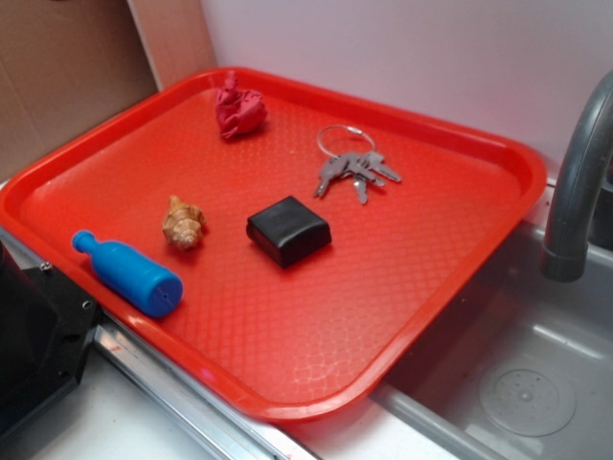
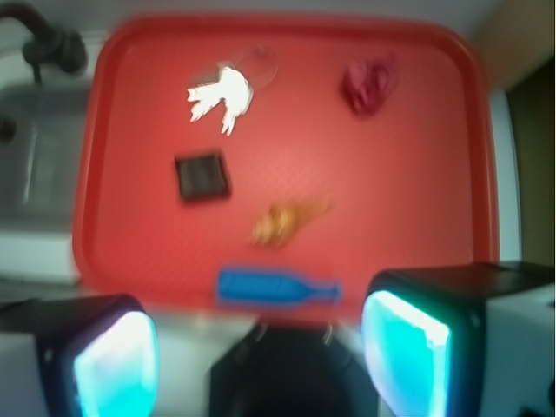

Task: Grab the red paper.

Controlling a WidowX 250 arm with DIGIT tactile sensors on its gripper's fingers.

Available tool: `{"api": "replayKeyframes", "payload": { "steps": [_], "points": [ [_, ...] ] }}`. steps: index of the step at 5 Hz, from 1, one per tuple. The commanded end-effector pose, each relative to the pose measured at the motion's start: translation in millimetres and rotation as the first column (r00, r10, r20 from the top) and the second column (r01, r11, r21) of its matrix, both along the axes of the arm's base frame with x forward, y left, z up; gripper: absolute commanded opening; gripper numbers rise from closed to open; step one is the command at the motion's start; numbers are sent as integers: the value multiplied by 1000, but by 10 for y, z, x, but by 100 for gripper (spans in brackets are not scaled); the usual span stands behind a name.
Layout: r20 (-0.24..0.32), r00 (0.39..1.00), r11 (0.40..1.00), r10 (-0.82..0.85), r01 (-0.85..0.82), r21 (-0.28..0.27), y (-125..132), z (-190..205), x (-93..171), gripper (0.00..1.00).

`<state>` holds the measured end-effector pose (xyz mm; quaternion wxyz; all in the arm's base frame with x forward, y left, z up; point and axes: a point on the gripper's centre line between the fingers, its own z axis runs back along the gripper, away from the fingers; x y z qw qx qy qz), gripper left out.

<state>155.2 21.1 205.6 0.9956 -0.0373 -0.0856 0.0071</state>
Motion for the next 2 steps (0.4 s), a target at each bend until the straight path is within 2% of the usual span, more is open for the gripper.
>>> {"api": "replayKeyframes", "payload": {
  "steps": [1,2],
  "points": [
    [76,996,999,36,-36,6,364,-440,810,100],
    [38,999,999,19,-21,47,325,-693,1139,100]
  ]
}}
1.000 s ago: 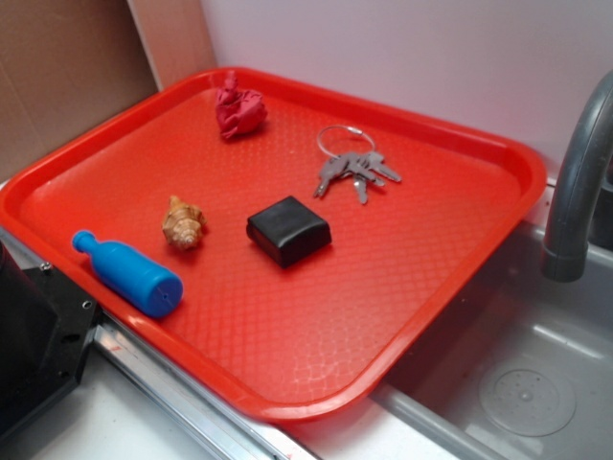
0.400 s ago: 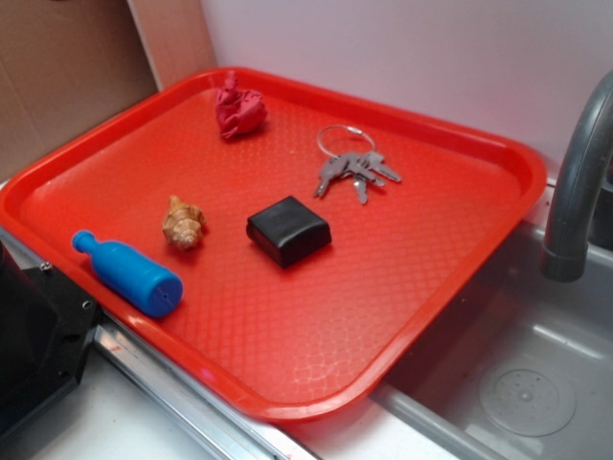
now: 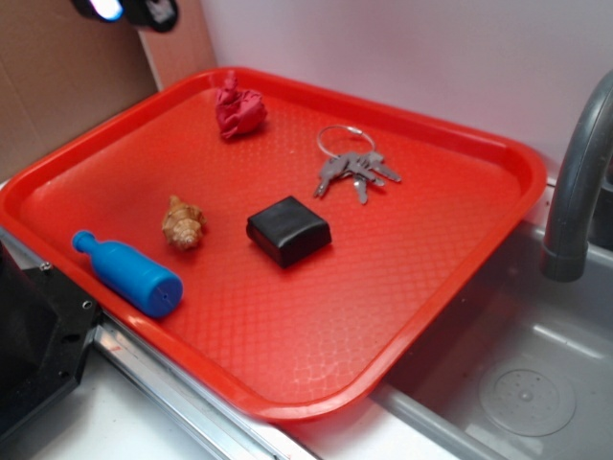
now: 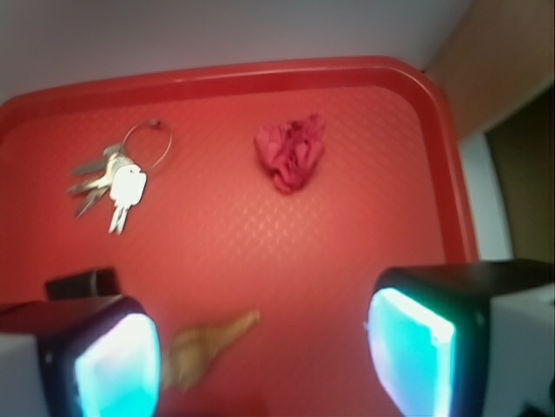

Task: Grab the red paper.

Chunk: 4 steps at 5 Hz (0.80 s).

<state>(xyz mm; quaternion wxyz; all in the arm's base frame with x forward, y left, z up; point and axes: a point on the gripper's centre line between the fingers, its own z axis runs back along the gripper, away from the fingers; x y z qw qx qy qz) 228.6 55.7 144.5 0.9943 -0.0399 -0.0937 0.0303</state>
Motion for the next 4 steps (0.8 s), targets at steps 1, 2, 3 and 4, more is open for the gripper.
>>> {"api": "replayKeyframes", "payload": {
  "steps": [1,2,3,4],
  "points": [
    [-29,999,996,-23,25,80,154,-337,459,100],
    [-34,999,994,-29,32,103,315,-469,527,100],
    [-34,999,994,-29,32,103,315,-469,527,100],
    [-34,999,994,-29,32,103,315,-469,527,100]
  ]
}}
